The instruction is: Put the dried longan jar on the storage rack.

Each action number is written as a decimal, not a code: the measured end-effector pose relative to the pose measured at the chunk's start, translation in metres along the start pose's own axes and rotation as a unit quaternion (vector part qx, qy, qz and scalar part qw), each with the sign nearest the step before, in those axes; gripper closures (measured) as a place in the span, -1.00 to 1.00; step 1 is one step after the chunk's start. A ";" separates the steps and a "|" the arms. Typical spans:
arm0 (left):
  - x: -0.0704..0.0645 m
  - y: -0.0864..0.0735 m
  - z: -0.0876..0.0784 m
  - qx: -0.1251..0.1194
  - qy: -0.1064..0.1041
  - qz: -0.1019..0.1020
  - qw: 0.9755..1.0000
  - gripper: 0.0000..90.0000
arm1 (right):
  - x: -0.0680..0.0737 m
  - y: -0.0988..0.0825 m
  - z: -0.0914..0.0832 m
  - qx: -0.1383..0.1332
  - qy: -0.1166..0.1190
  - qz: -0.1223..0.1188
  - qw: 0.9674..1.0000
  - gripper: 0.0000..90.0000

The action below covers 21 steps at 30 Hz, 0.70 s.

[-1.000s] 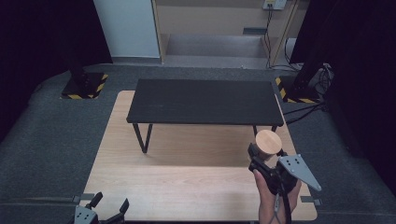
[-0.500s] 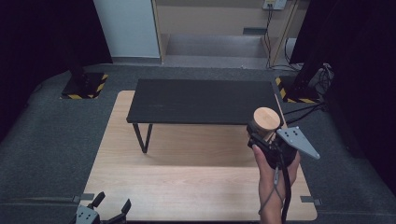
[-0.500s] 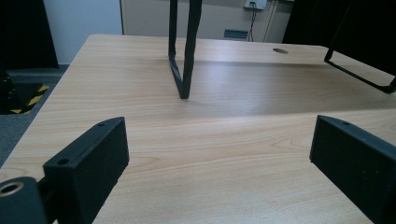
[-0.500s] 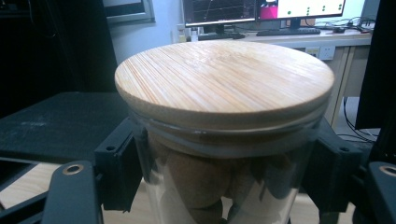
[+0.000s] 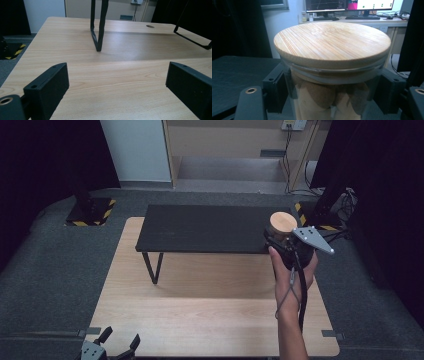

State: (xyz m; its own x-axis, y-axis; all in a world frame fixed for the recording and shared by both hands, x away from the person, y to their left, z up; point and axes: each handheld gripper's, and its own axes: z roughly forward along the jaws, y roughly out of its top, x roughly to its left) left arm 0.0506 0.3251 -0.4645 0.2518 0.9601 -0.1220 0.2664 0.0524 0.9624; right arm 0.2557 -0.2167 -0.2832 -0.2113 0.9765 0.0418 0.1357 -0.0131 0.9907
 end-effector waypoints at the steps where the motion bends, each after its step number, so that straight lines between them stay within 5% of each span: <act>1: 0.000 0.000 0.000 0.000 -0.001 0.001 1.000 -0.92 | -0.002 0.001 0.008 0.004 -0.004 -0.001 1.000 -0.43; 21: 0.002 0.001 0.003 0.000 0.000 -0.002 1.000 -0.91 | -0.012 0.000 0.061 0.054 -0.021 -0.005 0.998 -0.43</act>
State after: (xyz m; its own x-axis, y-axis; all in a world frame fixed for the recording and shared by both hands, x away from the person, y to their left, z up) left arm 0.0539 0.3259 -0.4640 0.2506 0.9599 -0.1253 0.2678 0.0557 0.9619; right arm 0.3174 -0.2149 -0.2919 -0.1724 0.9847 0.0252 0.2379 0.0168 0.9712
